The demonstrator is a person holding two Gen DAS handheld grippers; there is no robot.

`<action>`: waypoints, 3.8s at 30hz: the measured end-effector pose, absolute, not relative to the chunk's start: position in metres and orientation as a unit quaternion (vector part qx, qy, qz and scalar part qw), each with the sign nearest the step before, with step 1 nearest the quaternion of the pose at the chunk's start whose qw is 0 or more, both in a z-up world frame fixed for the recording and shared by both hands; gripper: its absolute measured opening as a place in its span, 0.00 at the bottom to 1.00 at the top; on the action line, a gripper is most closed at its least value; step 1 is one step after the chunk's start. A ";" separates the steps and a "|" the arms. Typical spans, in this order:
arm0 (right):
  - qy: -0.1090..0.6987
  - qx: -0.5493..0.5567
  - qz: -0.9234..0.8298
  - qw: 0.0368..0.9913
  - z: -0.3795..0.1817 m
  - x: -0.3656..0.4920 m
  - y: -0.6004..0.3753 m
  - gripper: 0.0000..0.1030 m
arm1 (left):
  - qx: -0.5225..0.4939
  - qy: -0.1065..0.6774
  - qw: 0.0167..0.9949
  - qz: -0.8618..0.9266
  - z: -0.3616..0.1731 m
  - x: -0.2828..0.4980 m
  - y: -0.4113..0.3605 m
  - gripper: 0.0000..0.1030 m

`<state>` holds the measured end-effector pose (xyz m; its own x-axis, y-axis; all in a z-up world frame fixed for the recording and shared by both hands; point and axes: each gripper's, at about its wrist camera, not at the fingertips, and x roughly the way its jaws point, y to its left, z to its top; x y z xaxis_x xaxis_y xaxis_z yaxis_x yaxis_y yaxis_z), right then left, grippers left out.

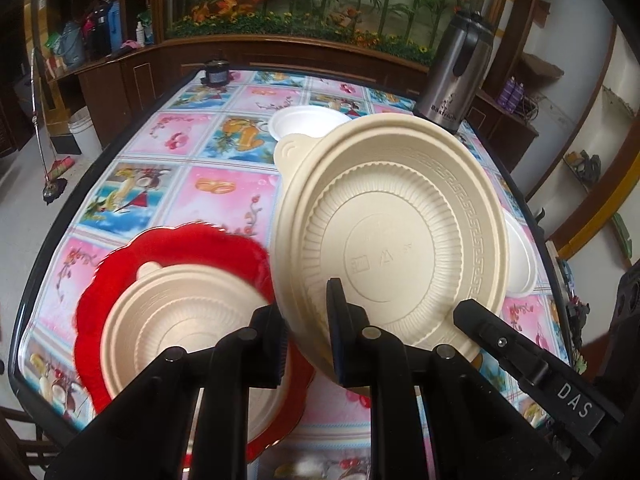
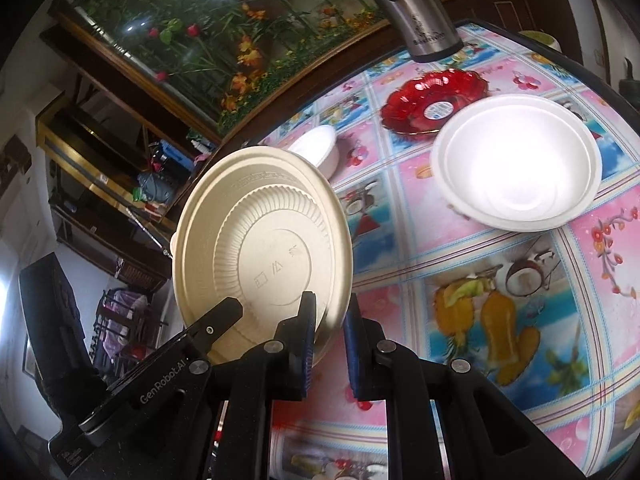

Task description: Organize plates and bowls

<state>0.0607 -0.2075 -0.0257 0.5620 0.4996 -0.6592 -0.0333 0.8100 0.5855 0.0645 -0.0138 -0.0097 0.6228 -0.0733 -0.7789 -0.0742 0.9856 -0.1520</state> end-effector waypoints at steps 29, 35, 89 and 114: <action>0.472 0.169 0.258 0.826 -0.022 0.027 -0.096 0.13 | -0.150 0.428 0.888 0.076 -0.030 -0.004 0.081 0.17; 0.487 0.159 0.262 0.818 -0.029 0.029 -0.086 0.13 | -0.152 0.441 0.881 0.085 -0.040 -0.003 0.087 0.17; 0.518 0.181 0.256 0.796 -0.043 0.041 -0.091 0.32 | -0.148 0.442 0.879 0.100 -0.035 -0.003 0.090 0.42; 0.471 0.281 0.217 0.808 -0.020 0.048 -0.190 0.81 | -0.130 0.410 0.903 0.010 0.008 0.048 0.007 0.72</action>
